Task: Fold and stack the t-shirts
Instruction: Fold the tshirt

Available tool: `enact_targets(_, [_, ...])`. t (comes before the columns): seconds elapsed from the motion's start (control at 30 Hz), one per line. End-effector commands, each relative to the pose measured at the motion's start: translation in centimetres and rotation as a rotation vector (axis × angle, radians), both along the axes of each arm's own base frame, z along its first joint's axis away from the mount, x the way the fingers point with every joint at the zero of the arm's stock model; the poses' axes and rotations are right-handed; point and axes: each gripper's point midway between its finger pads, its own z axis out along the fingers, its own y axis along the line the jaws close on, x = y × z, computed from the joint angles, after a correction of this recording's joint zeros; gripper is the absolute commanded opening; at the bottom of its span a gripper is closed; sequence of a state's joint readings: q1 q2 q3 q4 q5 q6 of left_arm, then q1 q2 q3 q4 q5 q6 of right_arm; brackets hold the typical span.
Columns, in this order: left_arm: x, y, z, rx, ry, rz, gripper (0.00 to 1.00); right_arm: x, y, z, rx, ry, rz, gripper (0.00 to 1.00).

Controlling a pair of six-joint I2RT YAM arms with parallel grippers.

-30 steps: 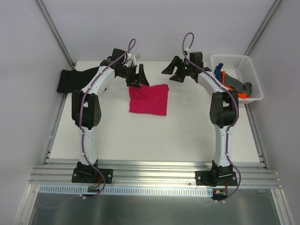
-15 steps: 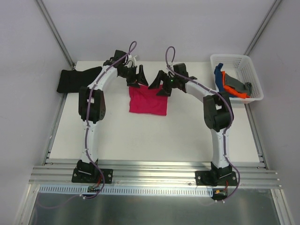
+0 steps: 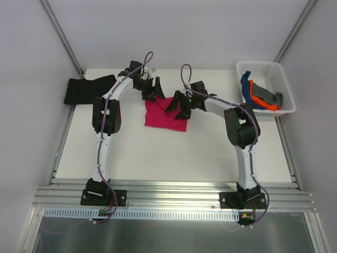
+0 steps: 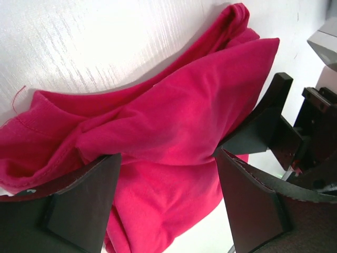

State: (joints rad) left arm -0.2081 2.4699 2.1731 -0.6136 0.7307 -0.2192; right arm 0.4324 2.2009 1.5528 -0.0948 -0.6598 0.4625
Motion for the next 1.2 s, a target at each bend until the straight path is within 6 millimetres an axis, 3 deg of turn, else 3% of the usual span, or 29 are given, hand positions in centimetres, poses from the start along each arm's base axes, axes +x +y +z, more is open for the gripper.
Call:
enact_targets(0.0, [1.8, 0.0, 0.7, 0.003, -0.067, 0.009, 0.75, -1.2, 0.2, -0.9, -0.041, -0.007, 0.036, 0.86])
enact_targets(0.1, [3.8, 0.1, 0.9, 0.008, -0.117, 0.035, 0.75, -2.3, 0.1, -2.6, -0.071, 0.038, 0.052, 0.86])
enact_targets(0.17, [5.5, 0.0, 2.0, 0.000, -0.186, 0.049, 0.75, -2.9, 0.1, -2.9, -0.082, 0.044, 0.068, 0.87])
enact_targets(0.23, [6.5, -0.3, 1.6, -0.008, -0.206, 0.055, 0.76, -3.3, 0.1, -3.1, -0.087, 0.050, 0.075, 0.87])
enact_targets(0.43, [9.1, -0.3, 1.8, -0.013, -0.277, 0.111, 0.78, -3.2, -0.1, -2.6, -0.101, 0.019, 0.089, 0.87])
enact_targets(0.53, [9.2, 0.2, 4.4, 0.000, -0.336, 0.104, 0.78, -2.6, -0.5, -1.0, -0.092, -0.015, 0.083, 0.87])
enact_targets(0.57, [8.7, 0.5, 4.6, 0.012, -0.330, 0.105, 0.78, -2.4, -0.6, -0.4, -0.088, -0.028, 0.083, 0.87])
enact_targets(0.6, [8.5, 0.9, 7.5, 0.017, -0.371, 0.120, 0.79, -2.1, -0.8, 1.0, -0.084, -0.063, 0.084, 0.87])
enact_targets(0.67, [7.3, 2.2, 7.9, 0.038, -0.345, 0.133, 0.79, -1.6, -1.8, 2.2, -0.088, -0.083, 0.071, 0.87])
enact_targets(0.7, [6.7, 2.7, 10.1, 0.037, -0.371, 0.140, 0.79, -1.5, -2.3, 3.4, -0.087, -0.107, 0.070, 0.87])
enact_targets(0.77, [5.0, 4.2, 10.5, 0.048, -0.320, 0.161, 0.79, -1.0, -3.4, 4.1, -0.097, -0.126, 0.056, 0.88])
enact_targets(0.83, [3.7, 4.9, 10.1, 0.060, -0.281, 0.162, 0.79, -0.9, -4.2, 4.5, -0.104, -0.138, 0.048, 0.88])
enact_targets(0.87, [2.5, 5.9, 8.3, 0.075, -0.215, 0.171, 0.80, -0.6, -4.6, 4.6, -0.104, -0.139, 0.037, 0.88])
enact_targets(0.93, [1.2, 6.5, 8.1, 0.063, -0.168, 0.177, 0.80, -0.6, -4.9, 4.0, -0.106, -0.128, 0.029, 0.88])
enact_targets(0.97, [0.3, 7.2, 6.8, 0.065, -0.114, 0.189, 0.81, -0.6, -4.9, 3.9, -0.107, -0.125, 0.026, 0.88])
enact_targets(1.17, [-2.1, 9.1, 2.2, 0.045, 0.077, 0.233, 0.82, -0.3, -4.5, 2.8, -0.096, -0.100, 0.018, 0.88])
